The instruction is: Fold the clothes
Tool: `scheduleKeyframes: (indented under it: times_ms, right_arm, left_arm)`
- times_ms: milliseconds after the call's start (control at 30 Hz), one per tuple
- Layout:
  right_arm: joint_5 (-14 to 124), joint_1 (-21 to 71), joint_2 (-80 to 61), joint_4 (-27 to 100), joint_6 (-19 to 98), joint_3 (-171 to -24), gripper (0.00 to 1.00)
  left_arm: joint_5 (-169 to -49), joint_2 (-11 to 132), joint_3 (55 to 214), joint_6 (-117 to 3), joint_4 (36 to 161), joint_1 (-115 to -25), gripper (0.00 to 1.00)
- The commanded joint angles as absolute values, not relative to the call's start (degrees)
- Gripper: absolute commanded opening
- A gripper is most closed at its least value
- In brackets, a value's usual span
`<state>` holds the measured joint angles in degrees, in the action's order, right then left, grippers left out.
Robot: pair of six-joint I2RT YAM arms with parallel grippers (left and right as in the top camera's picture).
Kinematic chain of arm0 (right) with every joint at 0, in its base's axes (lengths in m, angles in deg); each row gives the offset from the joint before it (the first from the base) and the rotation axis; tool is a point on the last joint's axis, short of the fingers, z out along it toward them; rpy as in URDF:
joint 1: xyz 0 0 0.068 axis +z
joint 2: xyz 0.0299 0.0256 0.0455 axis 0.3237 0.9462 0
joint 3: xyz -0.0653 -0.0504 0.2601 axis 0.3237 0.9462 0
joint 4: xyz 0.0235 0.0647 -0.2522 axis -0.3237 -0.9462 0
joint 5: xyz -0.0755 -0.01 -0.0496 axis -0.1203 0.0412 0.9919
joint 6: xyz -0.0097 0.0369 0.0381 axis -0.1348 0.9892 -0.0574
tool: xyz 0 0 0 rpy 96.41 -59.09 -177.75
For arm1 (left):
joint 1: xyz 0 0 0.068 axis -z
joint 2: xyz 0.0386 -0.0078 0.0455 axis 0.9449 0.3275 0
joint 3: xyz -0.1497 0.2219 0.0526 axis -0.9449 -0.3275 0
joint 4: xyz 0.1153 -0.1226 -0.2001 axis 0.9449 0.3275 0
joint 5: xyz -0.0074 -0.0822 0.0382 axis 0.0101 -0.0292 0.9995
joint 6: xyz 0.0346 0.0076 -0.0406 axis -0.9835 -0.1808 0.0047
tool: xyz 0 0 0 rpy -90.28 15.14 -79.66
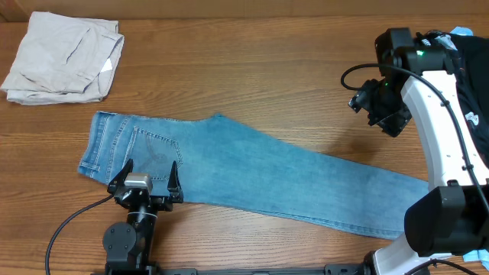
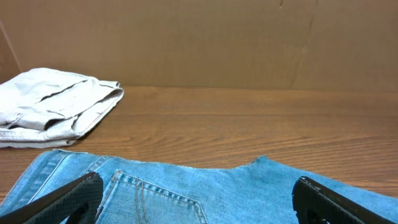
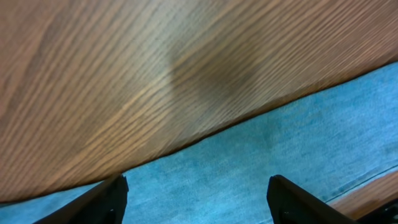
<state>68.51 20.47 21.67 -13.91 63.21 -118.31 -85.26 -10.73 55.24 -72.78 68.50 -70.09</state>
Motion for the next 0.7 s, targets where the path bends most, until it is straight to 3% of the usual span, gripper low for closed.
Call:
scheduleKeyframes:
  times_ms: [0,100,267,333,500,667]
  right_arm:
    - [68.01,20.52,21.71,-13.78,63.71,-117.12,0.77]
    - [67.5,20.52,21.56,-13.72,63.73,-117.12,0.76]
    - [66.91,20.54,21.5,-14.0,63.69,-117.12,0.76]
    - [66.91,20.54,21.5,-14.66,63.69,-117.12,0.76]
    - [65.78,20.54,21.04,-16.47,63.73,-117.12,0.73]
    - [65.19,20.54,16.75,-17.28,64.98,-117.12,0.72]
  left_arm:
    - [-84.94,-11.23,55.03,-71.77,68.56,-69.72,1.0]
    - [-87.03,-11.23,55.05,-70.11,66.33,-69.72,1.0]
    - [-104.13,-11.23,56.64,-68.4,58.64,-69.72,1.0]
    - [-105.35,-11.19,59.29,-66.57,60.28,-69.72,1.0]
    - [-104.69,-7.61,70.19,-69.24,71.4,-69.74,1.0]
    - [-97.55,8.66,86.98,-74.59,92.08,-69.74,1.0]
